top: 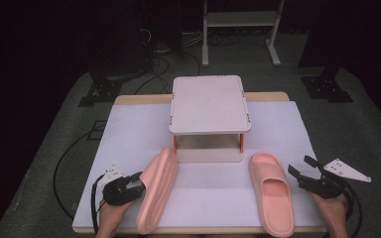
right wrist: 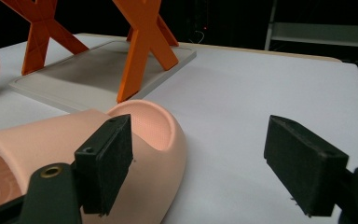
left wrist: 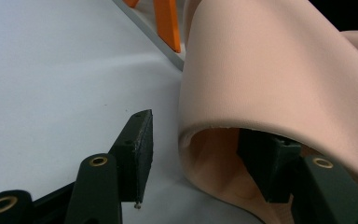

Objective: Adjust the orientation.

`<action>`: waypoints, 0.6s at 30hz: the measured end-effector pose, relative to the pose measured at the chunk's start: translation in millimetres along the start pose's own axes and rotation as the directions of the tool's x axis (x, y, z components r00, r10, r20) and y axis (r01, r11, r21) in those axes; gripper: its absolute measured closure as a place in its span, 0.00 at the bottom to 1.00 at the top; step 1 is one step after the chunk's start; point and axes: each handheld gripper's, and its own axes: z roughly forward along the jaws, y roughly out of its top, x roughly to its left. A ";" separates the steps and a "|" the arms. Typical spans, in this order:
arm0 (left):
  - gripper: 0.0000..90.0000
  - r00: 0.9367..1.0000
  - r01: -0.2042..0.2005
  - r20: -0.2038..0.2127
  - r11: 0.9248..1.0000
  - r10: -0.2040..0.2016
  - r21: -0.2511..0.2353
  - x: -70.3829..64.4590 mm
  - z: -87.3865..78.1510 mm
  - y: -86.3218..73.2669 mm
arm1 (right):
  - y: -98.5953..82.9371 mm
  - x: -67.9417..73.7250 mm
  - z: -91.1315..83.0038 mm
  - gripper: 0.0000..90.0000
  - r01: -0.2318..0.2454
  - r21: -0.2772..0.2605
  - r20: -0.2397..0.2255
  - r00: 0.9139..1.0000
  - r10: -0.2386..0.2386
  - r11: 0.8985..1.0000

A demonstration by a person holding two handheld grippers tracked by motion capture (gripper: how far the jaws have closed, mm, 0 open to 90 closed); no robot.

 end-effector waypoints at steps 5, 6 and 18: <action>0.49 1.000 -0.003 0.004 1.000 0.003 -0.003 -3.1 0.8 1.8 | -0.5 -0.2 0.6 0.26 0.001 0.002 -0.001 1.000 -0.001 1.000; 0.48 1.000 0.004 0.013 1.000 -0.003 -0.008 -5.4 1.6 2.8 | -0.7 -0.1 0.7 0.26 0.000 0.006 -0.002 1.000 0.000 1.000; 0.46 0.998 -0.025 0.049 0.999 0.027 -0.029 -19.9 10.1 11.6 | -1.5 -1.9 -0.1 0.26 -0.001 0.007 -0.002 1.000 0.001 1.000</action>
